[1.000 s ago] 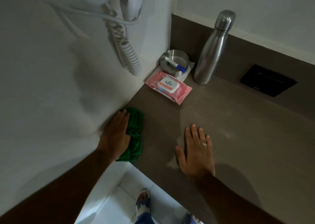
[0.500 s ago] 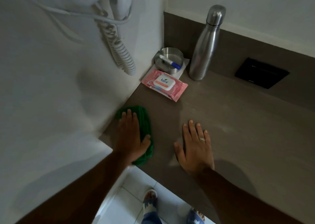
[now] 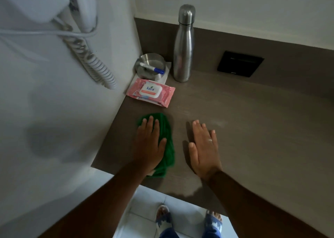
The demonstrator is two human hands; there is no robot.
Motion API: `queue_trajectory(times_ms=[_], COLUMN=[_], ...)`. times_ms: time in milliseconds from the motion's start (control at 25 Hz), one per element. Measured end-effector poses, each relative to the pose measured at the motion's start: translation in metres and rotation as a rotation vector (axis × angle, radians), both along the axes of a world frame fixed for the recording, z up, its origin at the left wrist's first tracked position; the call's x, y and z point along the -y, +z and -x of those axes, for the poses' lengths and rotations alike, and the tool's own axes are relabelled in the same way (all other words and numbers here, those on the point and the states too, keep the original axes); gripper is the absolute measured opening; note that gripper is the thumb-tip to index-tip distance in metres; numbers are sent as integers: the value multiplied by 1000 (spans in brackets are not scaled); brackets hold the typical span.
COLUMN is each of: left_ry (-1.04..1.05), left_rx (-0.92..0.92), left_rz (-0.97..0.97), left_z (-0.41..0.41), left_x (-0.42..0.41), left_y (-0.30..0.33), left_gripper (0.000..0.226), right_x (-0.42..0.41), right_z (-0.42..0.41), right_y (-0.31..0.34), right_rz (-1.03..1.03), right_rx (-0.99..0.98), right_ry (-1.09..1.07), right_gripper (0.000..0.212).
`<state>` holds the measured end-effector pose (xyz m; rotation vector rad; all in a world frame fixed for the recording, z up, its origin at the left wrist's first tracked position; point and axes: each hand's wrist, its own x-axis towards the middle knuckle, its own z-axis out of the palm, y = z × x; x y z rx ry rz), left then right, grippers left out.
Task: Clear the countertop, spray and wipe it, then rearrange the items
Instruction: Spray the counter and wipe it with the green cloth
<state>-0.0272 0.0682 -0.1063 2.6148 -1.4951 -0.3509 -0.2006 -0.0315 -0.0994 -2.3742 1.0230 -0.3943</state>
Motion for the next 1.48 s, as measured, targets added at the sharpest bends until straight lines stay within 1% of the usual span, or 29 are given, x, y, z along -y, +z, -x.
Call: queue_trajectory(times_ms=[120,160,200,280,440,520,560,640,720,800,880,920,1000,1040,1120,1160,1200,1240,1320,1400,1480], left_ry=[-331,-394,-413,-344,-85,-78,-77,-105,-218,-372,-499,-525,-514,-446,-211,-86,25,94,121,113,100], left_rx=[-46,-49,-68,-64,-73,12,34,12,-3,-17,-130,-172,-210,-206,-119,-38,27,77,129,124,117], left_rz=[70,100,137,174,32,19,37,53,29,56,62,25,18,68,134,119,81,24,-84,-122,-106], left_z=[52,58,56,49,38,29,31,69,147,233,278,279,249,224,152,110,67,31,-10,-19,-16], left_x=[-36,-40,-27,28,166,196,198,192,173,152,148,148,143,133,95,70,44,22,-7,-17,-17], left_y=[-2,-3,-5,-6,-2,-4,-6,-6,-3,-6,0,6,14,18,19,17,16,15,9,-4,-9], left_gripper=[67,66,65,64,70,70,71,74,77,78,79,78,74,72,69,69,70,70,69,66,65], right_x=[0,1,4,10,31,48,56,73,83,90,95,93,84,78,65,64,65,68,73,70,44], right_z=[25,38,53,80,126,153,169,198,216,225,233,235,228,218,191,176,160,145,122,99,64], right_y=[0,-2,-3,-3,3,9,12,17,20,25,30,32,37,38,30,25,20,16,10,8,5], right_rz=[-68,-80,-81,-71,-85,-84,-81,-67,-60,-74,-95,-91,-84,-106,-173,-189,-180,-144,-62,-19,28], right_rx=[112,124,125,103,133,179,198,228,259,296,304,284,187,95,-185,-317,-409,-461,-506,-511,-526], right_ry=[-168,-215,-252,-295,-370,-420,-449,-494,-503,-499,-507,-508,-440,-388,-331,-346,-391,-445,-497,-472,-371], right_gripper=[62,63,65,69,76,75,73,69,65,62,60,59,59,61,72,78,81,81,75,69,65])
